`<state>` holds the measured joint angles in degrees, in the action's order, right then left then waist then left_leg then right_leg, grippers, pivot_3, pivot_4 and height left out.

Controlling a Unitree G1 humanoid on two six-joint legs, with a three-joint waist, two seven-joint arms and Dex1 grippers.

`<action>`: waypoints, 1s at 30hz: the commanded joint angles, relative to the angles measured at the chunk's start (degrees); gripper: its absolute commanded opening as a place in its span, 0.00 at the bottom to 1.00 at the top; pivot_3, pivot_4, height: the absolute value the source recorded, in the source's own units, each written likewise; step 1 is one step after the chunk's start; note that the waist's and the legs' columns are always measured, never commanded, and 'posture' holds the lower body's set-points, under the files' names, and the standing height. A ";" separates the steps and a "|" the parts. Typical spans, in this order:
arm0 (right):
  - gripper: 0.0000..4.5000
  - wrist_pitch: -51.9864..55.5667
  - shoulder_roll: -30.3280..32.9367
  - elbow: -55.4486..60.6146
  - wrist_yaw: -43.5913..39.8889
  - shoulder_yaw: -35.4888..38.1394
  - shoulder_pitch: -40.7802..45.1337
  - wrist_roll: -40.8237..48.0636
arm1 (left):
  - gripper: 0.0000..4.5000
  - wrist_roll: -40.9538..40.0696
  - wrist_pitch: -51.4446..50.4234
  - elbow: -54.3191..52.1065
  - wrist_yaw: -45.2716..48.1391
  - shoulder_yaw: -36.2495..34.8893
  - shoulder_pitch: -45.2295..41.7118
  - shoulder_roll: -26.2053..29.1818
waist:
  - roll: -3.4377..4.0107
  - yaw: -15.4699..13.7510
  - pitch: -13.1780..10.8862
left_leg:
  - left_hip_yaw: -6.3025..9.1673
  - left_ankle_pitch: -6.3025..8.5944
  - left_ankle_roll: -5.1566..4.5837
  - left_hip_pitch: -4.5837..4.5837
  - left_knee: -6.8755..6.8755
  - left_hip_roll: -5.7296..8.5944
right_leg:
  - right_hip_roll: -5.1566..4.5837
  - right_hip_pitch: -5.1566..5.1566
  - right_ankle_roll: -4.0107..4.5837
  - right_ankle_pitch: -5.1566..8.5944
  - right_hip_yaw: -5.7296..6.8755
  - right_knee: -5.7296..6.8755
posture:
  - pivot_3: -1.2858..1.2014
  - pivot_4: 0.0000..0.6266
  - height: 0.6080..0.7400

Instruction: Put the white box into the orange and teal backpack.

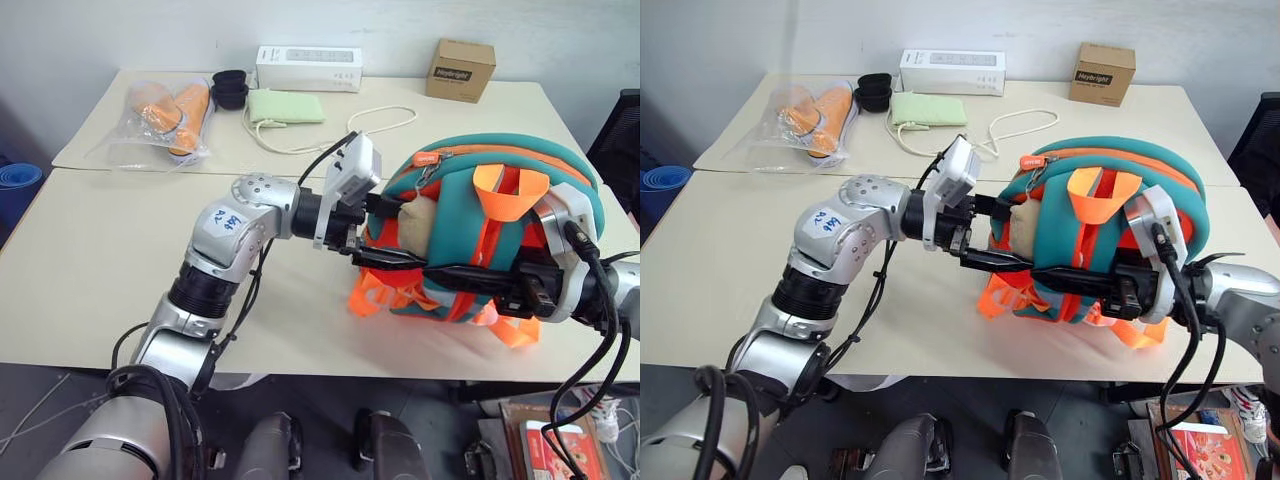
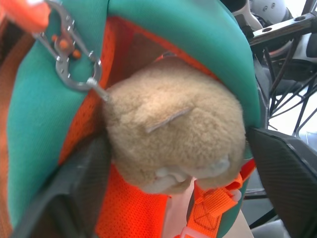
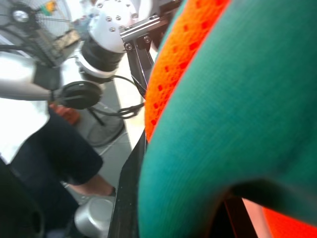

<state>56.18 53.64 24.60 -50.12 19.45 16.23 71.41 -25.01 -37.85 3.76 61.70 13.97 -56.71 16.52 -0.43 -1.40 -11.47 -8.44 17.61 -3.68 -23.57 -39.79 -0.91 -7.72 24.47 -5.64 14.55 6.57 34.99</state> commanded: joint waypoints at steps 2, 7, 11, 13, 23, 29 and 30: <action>0.00 -1.22 -0.06 2.46 -0.79 2.08 -1.09 1.20 | 0.59 1.09 1.60 0.76 0.39 -0.58 -1.30 0.95 | 0.00 0.02 0.00 | 0.00 0.00 0.00 0.00 0.00 -0.01 | 0.00 0.00 0.00 0.00 0.01 0.00 | 0.52 0.24 1.00; 0.00 -1.88 -0.14 2.54 -0.58 2.94 -2.13 0.94 | 0.27 -0.52 1.75 -0.04 2.65 -2.80 -0.89 4.00 | 0.00 0.11 0.00 | 0.00 0.01 0.00 0.00 0.01 -0.02 | 0.00 0.01 0.00 0.00 0.00 0.00 | 0.52 0.24 1.00; 0.00 -2.11 -0.33 3.28 -0.03 4.26 -4.17 1.50 | 0.14 -1.98 -0.66 -0.34 3.44 -5.84 -2.15 7.79 | 0.00 0.07 0.00 | 0.00 0.01 0.01 0.00 0.02 -0.03 | -0.01 0.01 0.01 0.00 0.00 -0.01 | 0.52 0.24 1.00; 0.00 -2.32 -0.18 3.40 0.01 4.80 -5.14 1.52 | 0.14 -3.18 -1.78 0.06 6.13 -7.04 -3.17 11.29 | 0.00 0.15 0.00 | 0.00 0.01 0.01 -0.02 0.02 -0.02 | 0.01 0.03 0.00 0.00 0.01 -0.01 | 0.52 0.24 1.00; 0.00 -3.19 -0.23 3.77 -0.17 7.16 -9.18 1.31 | 0.14 6.10 11.27 14.52 13.58 -4.41 -2.66 23.38 | 0.01 0.23 0.00 | -0.05 0.04 0.05 0.04 0.09 -0.02 | 0.06 0.04 0.04 0.03 0.12 -0.02 | 0.52 0.24 1.00; 0.00 -3.21 0.16 2.64 0.31 7.57 -8.06 2.51 | 0.14 20.07 33.89 25.80 10.21 2.92 -0.91 20.50 | 0.01 0.10 0.00 | -0.07 0.10 0.05 0.06 0.09 -0.04 | -0.05 0.06 0.04 0.02 0.09 -0.02 | 0.52 0.24 1.00; 0.00 -3.16 0.19 2.56 0.38 7.72 -7.98 2.77 | 0.14 21.03 35.75 27.54 9.74 3.22 -1.32 19.68 | 0.01 0.09 0.00 | -0.07 0.11 0.04 0.03 0.09 -0.04 | -0.08 0.08 0.04 0.02 0.09 -0.03 | 0.52 0.24 1.00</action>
<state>53.80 53.54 26.80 -49.57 24.10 7.81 72.31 -7.07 -5.78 28.69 72.94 17.06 -57.41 35.71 -0.42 -1.32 -11.47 -8.51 17.73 -3.66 -23.54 -39.71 -0.95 -7.94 24.55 -5.60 14.57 6.64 34.96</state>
